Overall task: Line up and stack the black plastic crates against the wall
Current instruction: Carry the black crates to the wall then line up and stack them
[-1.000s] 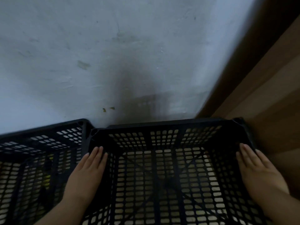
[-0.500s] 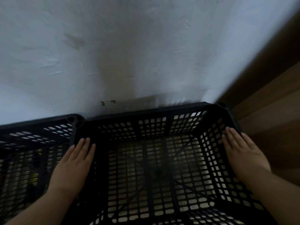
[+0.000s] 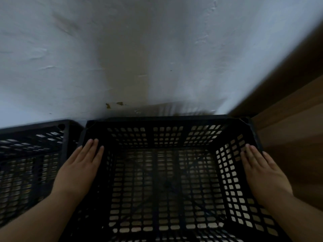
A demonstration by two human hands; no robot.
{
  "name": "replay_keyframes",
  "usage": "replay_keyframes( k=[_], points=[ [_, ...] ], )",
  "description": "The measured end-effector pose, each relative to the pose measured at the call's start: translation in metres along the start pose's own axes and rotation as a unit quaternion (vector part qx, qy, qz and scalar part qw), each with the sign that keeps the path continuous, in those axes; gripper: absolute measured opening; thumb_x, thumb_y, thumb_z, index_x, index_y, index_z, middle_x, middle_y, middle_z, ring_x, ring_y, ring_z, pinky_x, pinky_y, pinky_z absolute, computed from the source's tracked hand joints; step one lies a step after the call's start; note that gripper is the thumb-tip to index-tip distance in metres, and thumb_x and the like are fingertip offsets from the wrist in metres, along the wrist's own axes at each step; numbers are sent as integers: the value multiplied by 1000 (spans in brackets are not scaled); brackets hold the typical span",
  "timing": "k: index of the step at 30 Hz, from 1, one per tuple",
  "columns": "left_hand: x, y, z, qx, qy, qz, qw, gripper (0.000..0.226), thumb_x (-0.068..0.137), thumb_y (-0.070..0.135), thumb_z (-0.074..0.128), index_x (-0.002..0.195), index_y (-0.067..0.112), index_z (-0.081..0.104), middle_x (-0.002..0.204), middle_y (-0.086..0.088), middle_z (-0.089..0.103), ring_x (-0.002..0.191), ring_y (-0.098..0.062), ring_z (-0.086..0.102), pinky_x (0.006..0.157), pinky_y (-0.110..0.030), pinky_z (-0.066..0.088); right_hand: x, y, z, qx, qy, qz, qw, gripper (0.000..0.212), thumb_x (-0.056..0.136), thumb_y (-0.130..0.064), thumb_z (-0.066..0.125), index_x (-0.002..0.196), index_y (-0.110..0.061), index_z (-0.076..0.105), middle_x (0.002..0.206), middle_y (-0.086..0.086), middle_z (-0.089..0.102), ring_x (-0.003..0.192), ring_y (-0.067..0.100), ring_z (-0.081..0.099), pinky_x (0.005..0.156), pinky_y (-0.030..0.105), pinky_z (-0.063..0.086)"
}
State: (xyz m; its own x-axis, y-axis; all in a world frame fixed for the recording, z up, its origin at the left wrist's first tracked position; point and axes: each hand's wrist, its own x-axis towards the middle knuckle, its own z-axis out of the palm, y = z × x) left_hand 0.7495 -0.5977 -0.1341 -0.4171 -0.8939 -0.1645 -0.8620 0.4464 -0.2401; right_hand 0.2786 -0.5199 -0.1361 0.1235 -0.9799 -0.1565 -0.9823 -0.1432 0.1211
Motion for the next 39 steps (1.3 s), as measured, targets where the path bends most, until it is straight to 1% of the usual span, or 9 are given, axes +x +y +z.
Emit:
replay_keyframes(
  k=[7,9,12,15,20,24,27,32,39],
  points=[
    [13,-3,5,20,-53,-53,997,77,67,4,68,138,2,38,147,-22,30,135,-24,21,110,-28,-19,39,-10,4,-94,-93,26,991,59,76,-5,24,131,9,40,144,23,32,139,11,-25,109,31,-23],
    [14,-2,15,15,-76,-51,996,75,61,1,72,132,0,47,141,-23,42,132,-26,29,113,-29,-15,45,-12,-1,-196,-49,-22,979,58,87,-8,20,143,-1,4,151,16,-7,132,12,-32,91,32,-39],
    [13,0,20,30,-78,-63,994,73,67,2,67,135,2,41,144,-21,39,135,-23,23,112,-29,-17,51,-15,-11,-193,-187,46,962,60,90,-15,14,134,-9,-27,136,9,-39,119,22,-47,74,34,-45],
    [13,3,23,38,-84,-65,994,74,64,0,68,134,0,44,142,-23,41,134,-27,30,112,-29,-15,61,-15,-19,-213,-232,56,947,61,90,-15,13,132,-9,-31,136,13,-42,95,23,-64,77,37,-43],
    [13,11,15,91,-68,-88,990,66,93,17,25,142,12,-18,154,-9,-19,136,-17,-25,86,-31,-42,64,-17,-30,-188,-242,58,950,63,91,-16,17,133,-10,-30,138,12,-41,128,20,-38,79,36,-42],
    [10,14,11,115,-100,-88,984,62,94,18,19,145,12,-17,155,-11,-19,142,-20,-20,82,-33,-43,61,-18,-40,-171,-253,52,951,63,93,-15,20,131,-9,-30,138,13,-40,136,22,-30,113,40,-16],
    [3,9,13,121,-97,-94,983,61,93,18,19,147,12,-9,156,-10,-14,137,-15,-22,83,-31,-43,60,-23,-41,-164,-262,38,950,63,94,-15,22,131,-10,-29,136,12,-40,133,21,-33,115,40,-10],
    [1,-5,11,151,-108,-91,978,62,93,20,18,145,12,-15,155,-11,-18,141,-17,-19,79,-32,-44,64,-34,-34,-137,-234,45,962,68,94,-16,26,141,-12,-24,137,10,-40,132,21,-35,100,37,-32],
    [4,-6,18,126,-87,-98,983,63,93,18,23,147,12,-8,156,-12,-14,140,-16,-18,86,-29,-41,63,-35,-39,-157,-260,54,951,71,95,-17,31,141,-10,-23,136,11,-40,136,24,-31,115,43,-9]
  ],
)
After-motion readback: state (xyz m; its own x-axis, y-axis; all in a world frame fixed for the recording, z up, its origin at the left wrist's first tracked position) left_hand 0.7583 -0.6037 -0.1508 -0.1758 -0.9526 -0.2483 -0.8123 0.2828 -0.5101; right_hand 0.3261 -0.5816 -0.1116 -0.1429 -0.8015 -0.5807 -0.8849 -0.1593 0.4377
